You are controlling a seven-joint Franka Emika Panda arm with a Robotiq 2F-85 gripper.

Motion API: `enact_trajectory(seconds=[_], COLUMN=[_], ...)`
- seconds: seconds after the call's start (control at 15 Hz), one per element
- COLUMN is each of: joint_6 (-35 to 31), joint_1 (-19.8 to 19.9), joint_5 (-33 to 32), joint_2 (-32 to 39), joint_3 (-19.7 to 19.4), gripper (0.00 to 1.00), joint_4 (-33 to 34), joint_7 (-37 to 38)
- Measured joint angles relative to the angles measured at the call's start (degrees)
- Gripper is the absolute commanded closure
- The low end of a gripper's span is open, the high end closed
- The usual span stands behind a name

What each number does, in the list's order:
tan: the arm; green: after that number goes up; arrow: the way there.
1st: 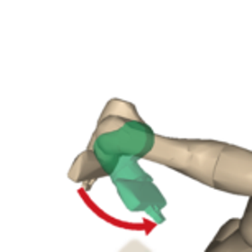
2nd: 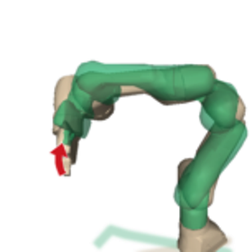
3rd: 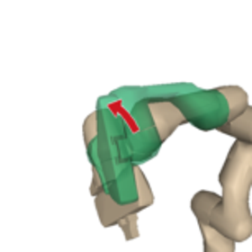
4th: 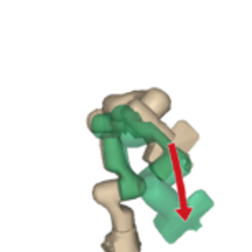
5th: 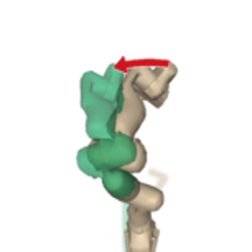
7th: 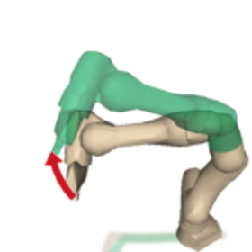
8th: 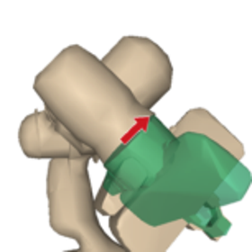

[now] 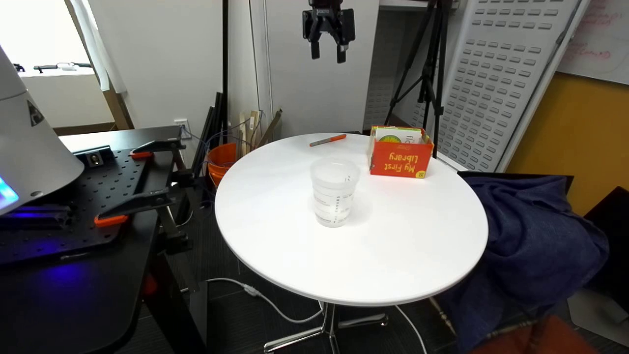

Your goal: Pick up the pen from the table and put it in the plastic cup.

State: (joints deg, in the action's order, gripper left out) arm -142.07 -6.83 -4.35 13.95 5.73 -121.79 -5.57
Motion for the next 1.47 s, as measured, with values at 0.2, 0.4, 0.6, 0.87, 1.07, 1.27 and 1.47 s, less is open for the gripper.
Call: enact_trajectory(seconds=[0.2,0.4,0.6,0.87,1.07,1.27,1.47], joint_6=[-1.3,-4.4,-8.7,-14.8,-17.4,-17.9,-17.9], joint_1=[-0.2,-0.5,-0.8,-1.5,-2.0,-2.4,-2.5], joint_5=[0.0,0.0,0.0,0.0,0.0,0.0,0.6], joint_2=[1.0,2.4,4.4,7.8,10.2,12.1,14.0], joint_3=[0.1,0.2,0.2,0.2,0.2,0.1,0.1], gripper=[0.0,0.0,0.0,0.0,0.0,0.0,0.0], joint_4=[-1.2,-2.3,-3.2,-4.2,-4.1,-3.3,-1.5], joint_7=[0.1,0.4,0.7,2.7,4.2,6.4,7.2])
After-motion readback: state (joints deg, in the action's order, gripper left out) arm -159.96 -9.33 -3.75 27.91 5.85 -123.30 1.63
